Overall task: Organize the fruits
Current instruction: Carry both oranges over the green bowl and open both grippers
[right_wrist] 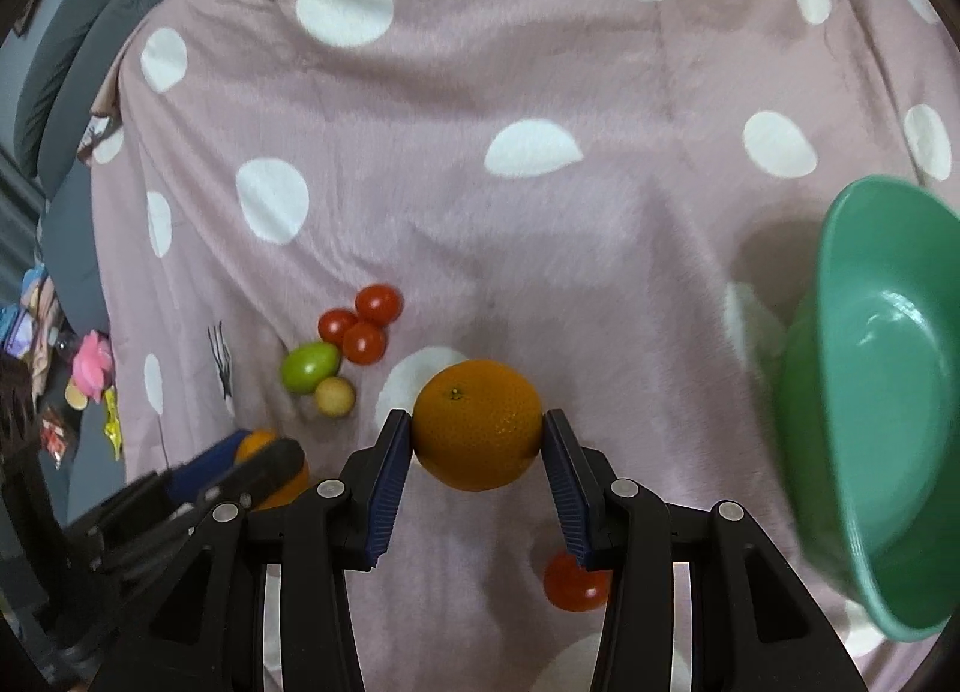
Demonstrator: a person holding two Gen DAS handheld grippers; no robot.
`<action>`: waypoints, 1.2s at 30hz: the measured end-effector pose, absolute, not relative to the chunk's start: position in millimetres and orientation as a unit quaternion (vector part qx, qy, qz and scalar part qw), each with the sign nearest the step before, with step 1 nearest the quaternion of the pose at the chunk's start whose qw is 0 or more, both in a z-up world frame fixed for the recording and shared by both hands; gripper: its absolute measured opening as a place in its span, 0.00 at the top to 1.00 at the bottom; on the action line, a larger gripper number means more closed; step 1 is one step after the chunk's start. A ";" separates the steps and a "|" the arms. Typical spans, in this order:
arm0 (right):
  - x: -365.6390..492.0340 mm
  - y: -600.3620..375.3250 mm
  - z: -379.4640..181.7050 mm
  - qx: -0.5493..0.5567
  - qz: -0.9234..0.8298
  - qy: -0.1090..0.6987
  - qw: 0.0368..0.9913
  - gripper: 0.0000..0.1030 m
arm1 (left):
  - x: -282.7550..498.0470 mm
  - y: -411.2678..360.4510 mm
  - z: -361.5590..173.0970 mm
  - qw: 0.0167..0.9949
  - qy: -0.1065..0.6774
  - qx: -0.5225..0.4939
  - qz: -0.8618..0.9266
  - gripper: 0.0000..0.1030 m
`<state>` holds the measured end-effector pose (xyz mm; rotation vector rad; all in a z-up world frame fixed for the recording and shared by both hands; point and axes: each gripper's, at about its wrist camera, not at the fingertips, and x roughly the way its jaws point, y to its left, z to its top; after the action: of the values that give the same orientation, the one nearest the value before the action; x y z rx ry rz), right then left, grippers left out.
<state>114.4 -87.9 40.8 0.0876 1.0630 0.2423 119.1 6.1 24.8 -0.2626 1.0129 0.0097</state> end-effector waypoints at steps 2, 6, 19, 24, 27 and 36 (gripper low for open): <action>113.7 -91.9 47.0 0.042 0.112 0.498 0.859 0.55 | 123.0 -5.0 28.6 0.869 0.481 -0.119 0.001 0.64; 110.1 -101.1 58.7 0.038 0.105 0.486 0.867 0.55 | 124.4 -21.5 41.2 0.875 0.471 -0.109 -0.002 0.64; 101.3 -165.2 89.2 0.074 0.059 0.453 0.887 0.55 | 141.7 -75.7 63.0 0.883 0.461 -0.082 -0.032 0.64; 100.6 -198.8 94.5 0.094 0.020 0.446 0.890 0.55 | 148.7 -101.7 66.7 0.886 0.457 -0.070 -0.047 0.64; 98.4 -217.8 96.0 0.107 0.001 0.443 0.890 0.55 | 154.1 -116.6 67.3 0.885 0.457 -0.068 -0.060 0.64; 94.7 -262.3 97.9 0.123 -0.061 0.440 0.888 0.55 | 167.6 -158.0 68.5 0.880 0.462 -0.050 -0.097 0.64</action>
<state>94.7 -262.3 97.9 0.2546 0.9138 -0.1263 167.6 -158.0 68.5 -0.1047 0.9621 -0.2026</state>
